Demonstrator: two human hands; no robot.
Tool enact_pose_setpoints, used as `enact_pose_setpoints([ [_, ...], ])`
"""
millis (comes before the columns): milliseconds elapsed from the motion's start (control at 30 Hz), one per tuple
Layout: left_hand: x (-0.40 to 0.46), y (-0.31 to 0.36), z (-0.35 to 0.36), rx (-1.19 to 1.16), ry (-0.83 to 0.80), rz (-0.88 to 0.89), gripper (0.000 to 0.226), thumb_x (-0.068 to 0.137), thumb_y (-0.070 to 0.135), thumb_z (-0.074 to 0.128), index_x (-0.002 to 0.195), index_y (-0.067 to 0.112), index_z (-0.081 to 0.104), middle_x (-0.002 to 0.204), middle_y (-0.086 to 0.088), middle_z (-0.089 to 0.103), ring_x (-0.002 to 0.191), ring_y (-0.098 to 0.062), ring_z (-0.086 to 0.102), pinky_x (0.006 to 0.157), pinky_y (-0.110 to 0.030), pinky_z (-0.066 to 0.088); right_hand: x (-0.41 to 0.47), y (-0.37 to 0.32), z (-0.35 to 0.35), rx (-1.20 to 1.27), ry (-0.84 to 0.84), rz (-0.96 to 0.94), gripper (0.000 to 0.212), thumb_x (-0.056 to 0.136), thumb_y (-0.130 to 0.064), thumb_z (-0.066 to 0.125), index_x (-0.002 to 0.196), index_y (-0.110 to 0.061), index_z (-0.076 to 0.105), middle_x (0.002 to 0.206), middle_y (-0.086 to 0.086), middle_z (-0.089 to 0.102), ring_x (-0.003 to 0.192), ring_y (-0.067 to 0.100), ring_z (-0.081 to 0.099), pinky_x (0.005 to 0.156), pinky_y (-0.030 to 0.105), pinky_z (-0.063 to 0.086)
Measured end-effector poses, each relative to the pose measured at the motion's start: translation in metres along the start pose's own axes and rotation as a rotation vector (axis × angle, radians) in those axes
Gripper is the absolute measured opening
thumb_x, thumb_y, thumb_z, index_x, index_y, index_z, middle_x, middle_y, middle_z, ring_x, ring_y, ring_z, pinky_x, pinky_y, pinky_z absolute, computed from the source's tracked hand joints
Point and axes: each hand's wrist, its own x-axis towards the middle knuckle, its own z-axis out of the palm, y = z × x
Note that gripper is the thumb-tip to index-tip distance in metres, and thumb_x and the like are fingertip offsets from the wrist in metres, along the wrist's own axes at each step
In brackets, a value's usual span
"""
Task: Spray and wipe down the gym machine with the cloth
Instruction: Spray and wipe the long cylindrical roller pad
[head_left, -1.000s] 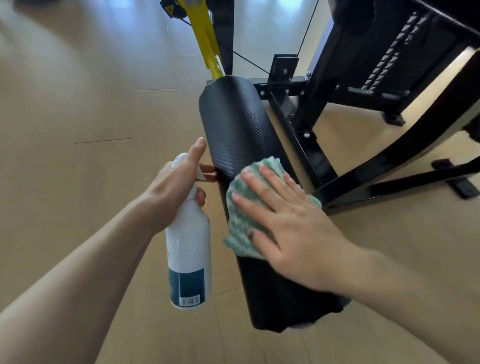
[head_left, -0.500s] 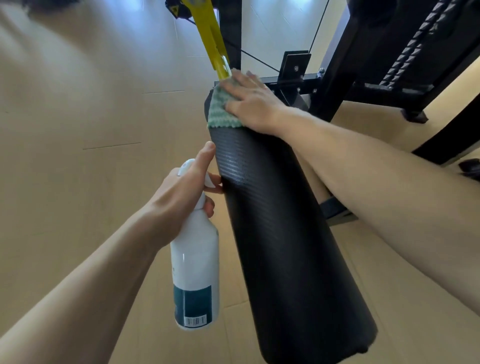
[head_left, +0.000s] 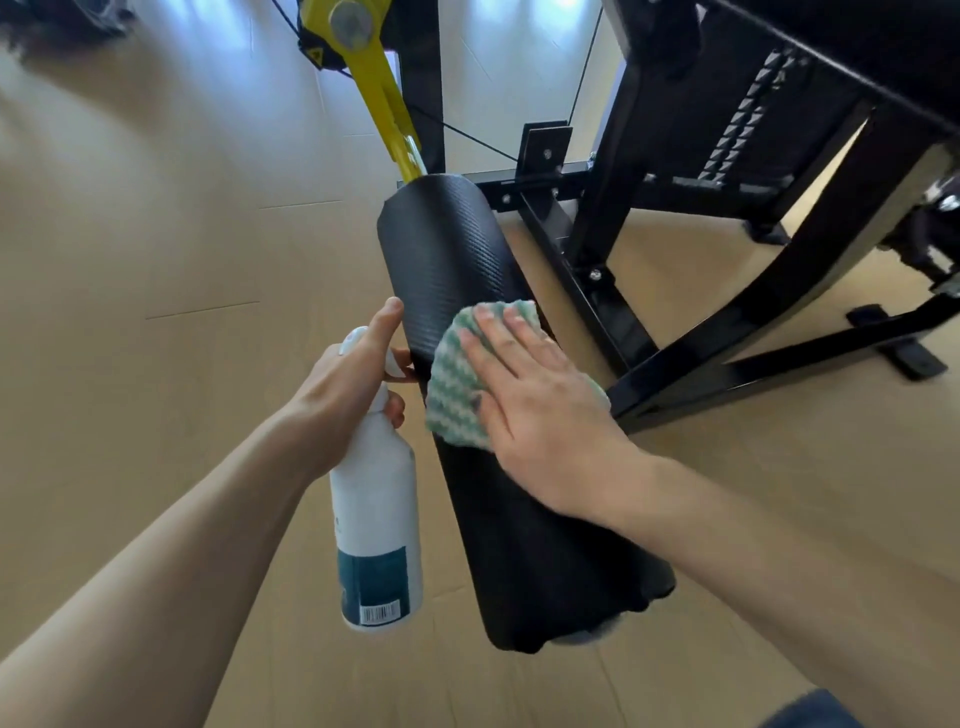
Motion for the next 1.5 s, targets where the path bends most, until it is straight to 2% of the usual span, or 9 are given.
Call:
enact_pose_setpoints([
  [233,-0.015,-0.001,0.004,-0.036,0.048,0.024,0.056,0.097,0.07,0.052,0.099,0.014,0.061,0.11,-0.007,0.077,0.047,-0.019,0.047,0.061,-0.033,0.044,-0.086,-0.011,-0.013,0.306,0.082,-0.211,0.034,0.105,-0.024,0.04,0.119,-0.011,0.068,0.126,0.001,0.069,0.125,0.005,0.057,0.111,0.025,0.038],
  [367,-0.037,0.01,-0.002,0.138,0.113,0.08,0.067,0.099,0.072,0.044,0.102,0.01,0.07,0.095,-0.008,0.07,0.055,-0.019,0.053,0.06,-0.032,0.048,-0.026,0.033,-0.038,0.563,0.451,0.417,0.026,0.108,-0.019,0.038,0.095,-0.015,0.06,0.075,-0.005,0.061,0.064,0.005,0.057,0.053,0.015,0.04],
  [533,-0.064,0.021,0.006,0.291,0.059,0.267,0.055,0.103,0.067,0.04,0.102,0.023,0.073,0.091,0.001,0.072,0.057,-0.015,0.057,0.058,-0.028,0.053,0.002,0.066,0.008,1.467,-0.029,0.972,0.023,0.105,-0.015,0.047,0.093,-0.007,0.065,0.08,0.009,0.061,0.06,0.016,0.061,0.051,0.024,0.052],
  [667,-0.069,0.02,0.01,0.249,0.043,0.203,0.055,0.102,0.07,0.041,0.086,0.023,0.067,0.1,-0.005,0.077,0.058,-0.019,0.056,0.066,-0.034,0.054,-0.004,0.066,0.018,1.426,-0.253,0.942,0.027,0.102,-0.015,0.043,0.085,-0.007,0.062,0.078,0.008,0.06,0.067,0.019,0.06,0.058,0.025,0.05],
  [800,-0.067,0.011,0.008,0.213,0.036,0.111,0.063,0.1,0.072,0.041,0.091,0.013,0.061,0.116,-0.012,0.073,0.058,-0.019,0.054,0.068,-0.036,0.054,-0.001,0.073,0.005,1.442,-0.05,0.968,0.033,0.1,-0.015,0.047,0.072,-0.008,0.064,0.063,0.007,0.067,0.055,0.016,0.063,0.059,0.027,0.055],
  [900,-0.066,0.005,0.009,0.256,0.071,0.11,0.062,0.102,0.069,0.041,0.101,0.012,0.066,0.118,-0.015,0.07,0.057,-0.016,0.054,0.065,-0.033,0.052,0.0,0.074,-0.002,1.253,0.076,0.916,0.025,0.095,-0.017,0.051,0.087,-0.006,0.072,0.09,0.017,0.073,0.072,0.025,0.066,0.073,0.037,0.058],
  [1200,-0.061,-0.006,0.004,0.171,-0.009,-0.012,0.063,0.098,0.073,0.046,0.111,0.014,0.063,0.122,-0.012,0.071,0.063,-0.02,0.052,0.07,-0.038,0.052,0.01,0.062,-0.016,0.828,0.216,0.751,0.038,0.097,-0.016,0.041,0.059,-0.016,0.038,0.064,0.002,0.043,0.06,0.021,0.037,0.063,0.035,0.03],
  [1367,-0.061,-0.015,0.006,0.233,-0.004,0.02,0.058,0.101,0.068,0.046,0.112,0.015,0.067,0.116,-0.01,0.072,0.059,-0.017,0.054,0.062,-0.032,0.051,0.011,0.056,-0.017,0.87,0.337,0.771,0.038,0.096,-0.026,0.039,0.092,0.002,0.065,0.084,0.012,0.065,0.076,0.031,0.058,0.075,0.044,0.05],
  [1500,-0.064,-0.008,0.006,0.215,0.037,0.113,0.053,0.103,0.065,0.044,0.106,0.017,0.065,0.112,-0.007,0.073,0.059,-0.017,0.056,0.067,-0.033,0.054,0.006,0.061,0.003,0.99,0.104,0.927,0.03,0.1,-0.022,0.042,0.1,-0.006,0.067,0.089,0.009,0.062,0.069,0.021,0.052,0.06,0.031,0.04],
])
